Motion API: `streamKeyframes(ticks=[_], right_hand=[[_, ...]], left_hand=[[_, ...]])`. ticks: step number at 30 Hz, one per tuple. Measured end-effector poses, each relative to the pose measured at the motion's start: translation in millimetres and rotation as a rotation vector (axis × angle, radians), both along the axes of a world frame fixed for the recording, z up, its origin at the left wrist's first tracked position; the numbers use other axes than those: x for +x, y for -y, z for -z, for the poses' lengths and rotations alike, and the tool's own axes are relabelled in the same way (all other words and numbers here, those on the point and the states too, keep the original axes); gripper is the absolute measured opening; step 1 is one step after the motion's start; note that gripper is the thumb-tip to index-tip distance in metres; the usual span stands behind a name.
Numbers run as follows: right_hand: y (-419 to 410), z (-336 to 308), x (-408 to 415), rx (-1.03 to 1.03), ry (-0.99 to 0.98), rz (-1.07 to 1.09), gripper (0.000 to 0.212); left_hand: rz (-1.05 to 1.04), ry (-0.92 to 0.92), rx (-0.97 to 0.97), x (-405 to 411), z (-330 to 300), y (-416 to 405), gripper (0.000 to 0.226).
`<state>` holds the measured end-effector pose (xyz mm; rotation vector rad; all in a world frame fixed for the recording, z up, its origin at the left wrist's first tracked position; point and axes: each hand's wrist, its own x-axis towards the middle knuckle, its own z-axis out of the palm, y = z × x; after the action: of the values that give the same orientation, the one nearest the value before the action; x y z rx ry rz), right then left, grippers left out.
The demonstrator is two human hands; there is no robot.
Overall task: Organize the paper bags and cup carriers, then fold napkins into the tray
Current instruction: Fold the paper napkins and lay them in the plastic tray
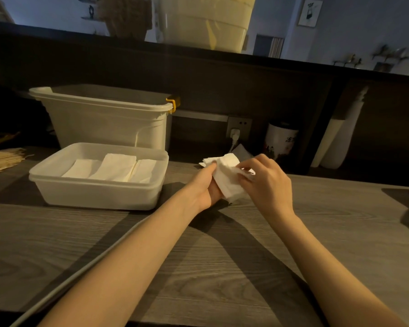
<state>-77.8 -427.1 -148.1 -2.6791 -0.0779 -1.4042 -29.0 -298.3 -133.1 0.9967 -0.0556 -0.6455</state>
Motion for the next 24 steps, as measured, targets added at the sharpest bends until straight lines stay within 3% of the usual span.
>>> streamKeyframes(ticks=[4,7,14,19,24], right_hand=[[-1,2,2,-0.017,-0.142,-0.098,0.021],[-3,1,1,0.097,-0.279,-0.207,0.024],[7,-8,2,0.425,-0.266,-0.298,0.025],[16,-10,-1,0.389,-0.455,-0.374,0.044],[14,-10,-1,0.378,-0.414,-0.394,0.036]], left_hand=[[0.002,0.069,0.013,5,0,-2,0.03],[-0.125,0.129,0.141,9,2,-4,0.023],[-0.232,0.215,0.301,23,9,-9,0.033],[-0.21,0.236,0.328,26,8,-11,0.032],[-0.175,0.277,0.368,25,10,-12,0.028]])
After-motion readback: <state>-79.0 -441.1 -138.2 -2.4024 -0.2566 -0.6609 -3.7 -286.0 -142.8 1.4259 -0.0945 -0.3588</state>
